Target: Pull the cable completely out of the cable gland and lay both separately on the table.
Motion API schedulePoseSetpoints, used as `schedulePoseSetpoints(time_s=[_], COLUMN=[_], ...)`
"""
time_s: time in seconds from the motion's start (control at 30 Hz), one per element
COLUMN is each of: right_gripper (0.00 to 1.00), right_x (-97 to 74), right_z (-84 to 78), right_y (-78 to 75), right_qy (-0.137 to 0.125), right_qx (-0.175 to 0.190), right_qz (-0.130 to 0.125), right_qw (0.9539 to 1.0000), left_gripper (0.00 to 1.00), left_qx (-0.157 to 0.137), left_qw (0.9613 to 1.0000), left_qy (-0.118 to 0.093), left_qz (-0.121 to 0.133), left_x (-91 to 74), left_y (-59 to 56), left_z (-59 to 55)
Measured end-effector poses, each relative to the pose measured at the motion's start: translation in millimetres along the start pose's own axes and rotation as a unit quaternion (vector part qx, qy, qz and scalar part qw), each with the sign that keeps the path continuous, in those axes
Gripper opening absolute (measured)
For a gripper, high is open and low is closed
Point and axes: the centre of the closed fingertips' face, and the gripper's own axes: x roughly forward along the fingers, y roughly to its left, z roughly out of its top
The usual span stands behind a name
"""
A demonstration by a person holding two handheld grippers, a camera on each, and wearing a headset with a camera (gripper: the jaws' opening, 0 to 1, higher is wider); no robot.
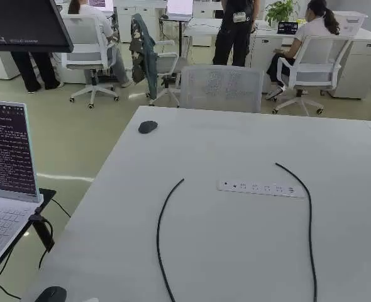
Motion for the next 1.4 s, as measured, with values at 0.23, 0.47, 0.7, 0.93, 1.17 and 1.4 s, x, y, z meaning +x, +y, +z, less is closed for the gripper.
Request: schedulePoseSetpoints(time_s=[0.23,0.47,0.7,0.93,1.17,1.4], right_gripper=[0.78,0.75,0.7,0.6,0.55,0.46], right_x=[9.7,20.3,32.6,46.1,67.7,83.0], right_z=[5.2,12.4,20.1,34.9,43.0,43.3], right_y=[4.6,5.5,-1.4,-5.6,-3.4,-10.1], right_qy=[0.007,0.009,0.022,0.023,0.04,0.061], right_qx=[-0.003,-0.007,-0.015,-0.007,-0.04,-0.051], right_qz=[0.01,0.02,0.018,0.028,0.038,0.033], right_qw=[0.9999,0.9997,0.9995,0.9993,0.9977,0.9963], left_gripper=[0.96,0.95,0.94,0.95,0.94,0.95], left_qx=[-0.001,-0.006,-0.023,-0.033,-0.023,-0.019], left_qw=[1.0,0.9999,0.9996,0.9992,0.9997,0.9997], left_qy=[-0.002,0.008,-0.01,-0.015,-0.005,-0.001], left_qz=[-0.001,0.002,0.011,0.015,0.012,0.012], left_x=[0.9,-0.5,-2.7,-3.9,-1.3,2.0], left_y=[-1.6,1.2,2.5,6.8,7.5,7.6], left_z=[0.8,-9.0,-3.4,-6.7,-8.1,-11.6])
